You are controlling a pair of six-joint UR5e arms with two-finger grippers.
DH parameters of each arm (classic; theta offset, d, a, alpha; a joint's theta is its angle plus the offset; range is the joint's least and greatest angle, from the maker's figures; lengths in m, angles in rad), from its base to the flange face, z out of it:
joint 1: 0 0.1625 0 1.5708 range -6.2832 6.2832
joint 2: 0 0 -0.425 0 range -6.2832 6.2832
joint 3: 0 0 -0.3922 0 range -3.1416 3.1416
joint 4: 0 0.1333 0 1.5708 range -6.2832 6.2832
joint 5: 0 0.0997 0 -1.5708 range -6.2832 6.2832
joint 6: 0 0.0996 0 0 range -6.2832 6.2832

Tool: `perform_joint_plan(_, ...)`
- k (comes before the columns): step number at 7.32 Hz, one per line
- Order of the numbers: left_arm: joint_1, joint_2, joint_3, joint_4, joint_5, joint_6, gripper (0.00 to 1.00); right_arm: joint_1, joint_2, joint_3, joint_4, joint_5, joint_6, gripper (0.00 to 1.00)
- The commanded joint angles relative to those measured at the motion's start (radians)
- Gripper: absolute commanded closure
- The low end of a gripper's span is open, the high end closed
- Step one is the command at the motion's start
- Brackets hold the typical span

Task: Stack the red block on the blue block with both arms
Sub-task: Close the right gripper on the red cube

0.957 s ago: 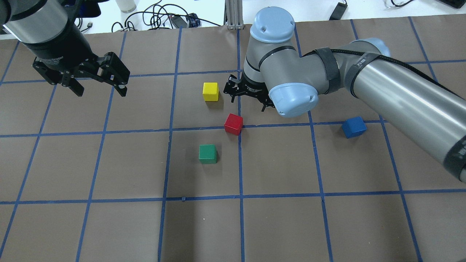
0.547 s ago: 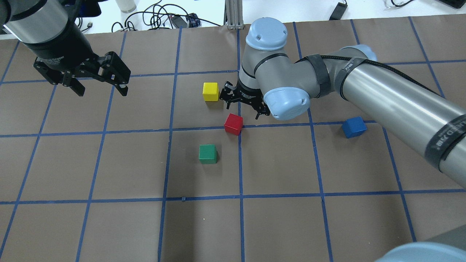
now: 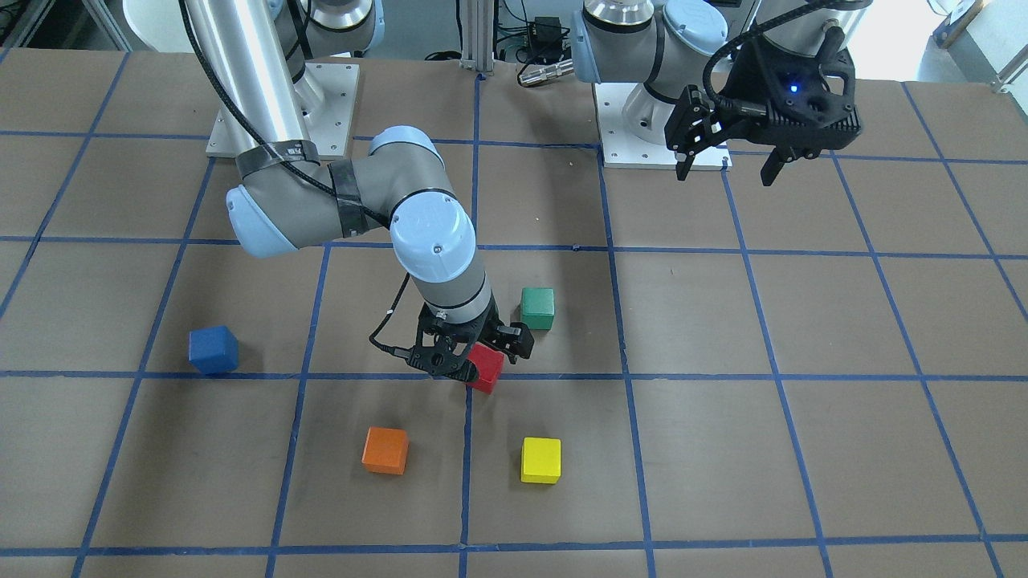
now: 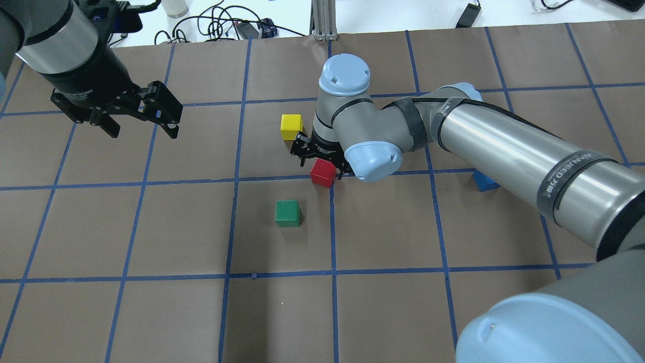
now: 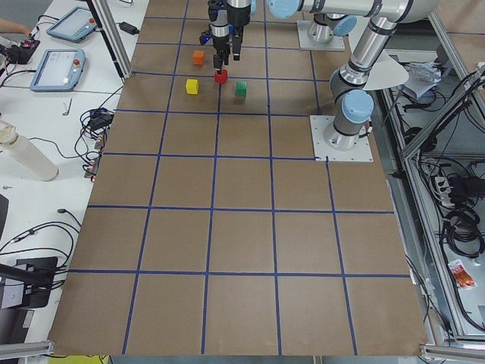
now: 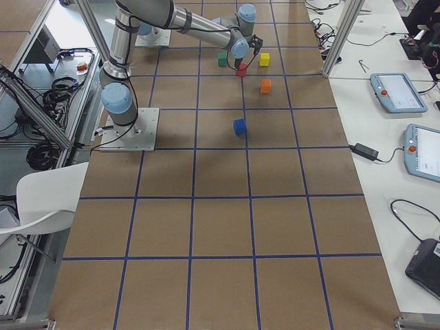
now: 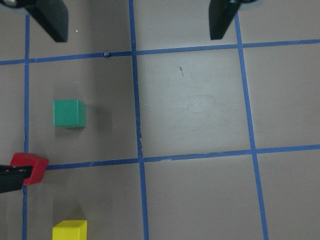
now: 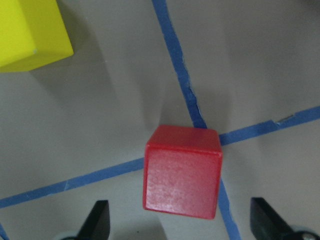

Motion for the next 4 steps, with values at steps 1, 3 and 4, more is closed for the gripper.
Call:
perform_joint_plan(1,0.001,0.012,-0.036,0.058,0.0,-0.004,0.0,0.003,0.024,0.0,-0.005,0.0,0.006,0.0)
perform_joint_plan(3,0.001,0.014,-0.039,0.057,0.001,-0.004,0.0,0.002,0.04,-0.017,-0.008,-0.008,0.007,0.13)
perform_joint_plan(4,0.001,0.014,-0.037,0.058,0.005,-0.003,0.0,0.002,0.052,-0.044,-0.008,-0.003,0.033,0.53)
